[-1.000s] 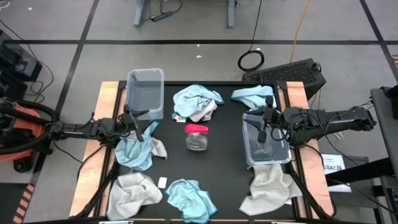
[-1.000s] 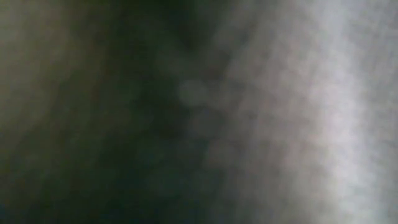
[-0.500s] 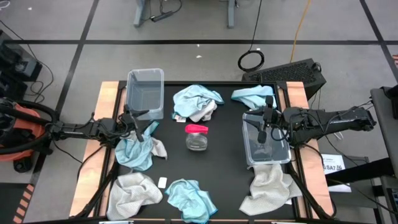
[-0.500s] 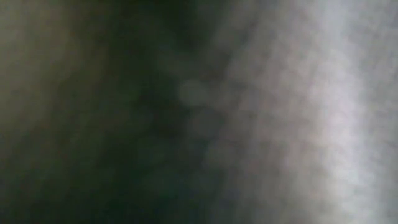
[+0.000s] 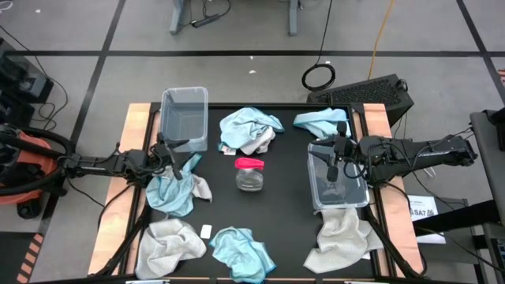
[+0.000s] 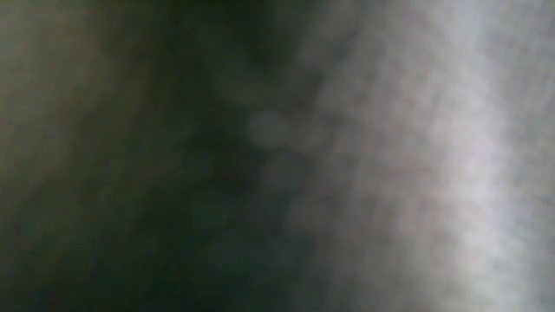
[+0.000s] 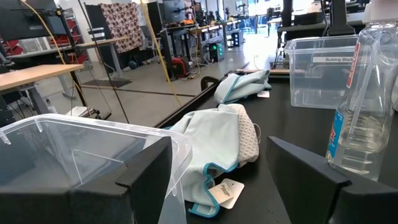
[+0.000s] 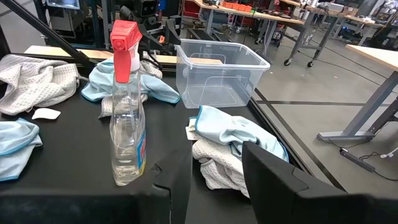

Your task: Sort microfiber towel by color & place in baskets

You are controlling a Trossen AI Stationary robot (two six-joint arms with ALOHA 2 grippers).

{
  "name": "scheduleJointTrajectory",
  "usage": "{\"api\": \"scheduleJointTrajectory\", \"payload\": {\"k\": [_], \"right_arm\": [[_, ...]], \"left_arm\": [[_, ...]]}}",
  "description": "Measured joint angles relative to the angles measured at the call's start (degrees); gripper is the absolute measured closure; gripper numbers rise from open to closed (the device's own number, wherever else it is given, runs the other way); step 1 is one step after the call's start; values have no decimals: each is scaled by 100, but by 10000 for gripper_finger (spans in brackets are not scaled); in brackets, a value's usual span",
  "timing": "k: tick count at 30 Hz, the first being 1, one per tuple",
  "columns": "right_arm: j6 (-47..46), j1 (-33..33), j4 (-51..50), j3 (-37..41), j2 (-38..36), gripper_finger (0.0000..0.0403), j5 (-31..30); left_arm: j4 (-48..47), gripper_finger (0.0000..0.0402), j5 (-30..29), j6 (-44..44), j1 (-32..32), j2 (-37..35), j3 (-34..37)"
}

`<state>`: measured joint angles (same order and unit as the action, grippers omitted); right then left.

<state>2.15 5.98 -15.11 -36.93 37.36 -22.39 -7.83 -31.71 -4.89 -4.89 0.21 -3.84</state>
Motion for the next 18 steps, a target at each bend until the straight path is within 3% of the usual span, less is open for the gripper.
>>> {"api": "scheduleJointTrajectory", "payload": {"k": [18], "right_arm": [[0,0,35,0,0,271,0]], "left_arm": [[2,139,0,0,-1,0,0]]}}
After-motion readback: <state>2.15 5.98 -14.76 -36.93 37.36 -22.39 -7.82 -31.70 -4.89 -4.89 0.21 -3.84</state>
